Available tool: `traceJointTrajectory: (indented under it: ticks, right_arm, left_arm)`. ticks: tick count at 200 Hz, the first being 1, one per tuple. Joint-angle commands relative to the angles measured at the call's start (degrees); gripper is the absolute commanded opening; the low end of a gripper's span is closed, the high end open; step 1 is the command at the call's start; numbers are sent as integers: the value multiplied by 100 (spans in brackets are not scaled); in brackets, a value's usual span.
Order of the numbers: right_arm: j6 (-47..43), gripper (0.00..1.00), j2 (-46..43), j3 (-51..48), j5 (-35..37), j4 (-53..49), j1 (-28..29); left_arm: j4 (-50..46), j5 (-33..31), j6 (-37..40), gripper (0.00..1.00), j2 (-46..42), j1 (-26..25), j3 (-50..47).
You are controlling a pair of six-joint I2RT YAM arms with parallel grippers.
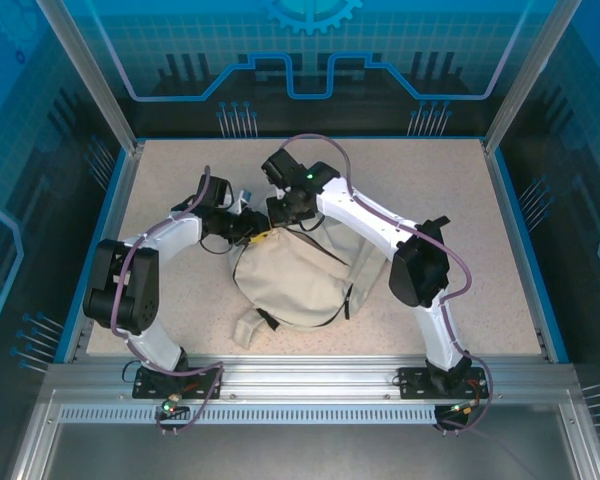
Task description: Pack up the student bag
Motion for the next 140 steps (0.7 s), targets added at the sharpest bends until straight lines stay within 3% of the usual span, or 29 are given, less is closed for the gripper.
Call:
traceJointTrajectory:
  ticks: [1, 63, 100, 140]
  right_arm:
    - [93, 0, -277, -48, -205, 70, -51]
    - [215, 0, -364, -134, -434, 163, -141]
    - [283, 0, -415, -213, -563, 254, -182]
    - [303, 0, -452, -290, -595, 280, -184]
  left_arm:
    - [-77, 298, 503, 35, -3, -133, 175]
    - [-121, -585, 1331, 43, -260, -473, 87]
    - [-21, -870, 1200, 33, -73, -492, 215]
    - [-91, -825, 1112, 13, 36, -514, 372]
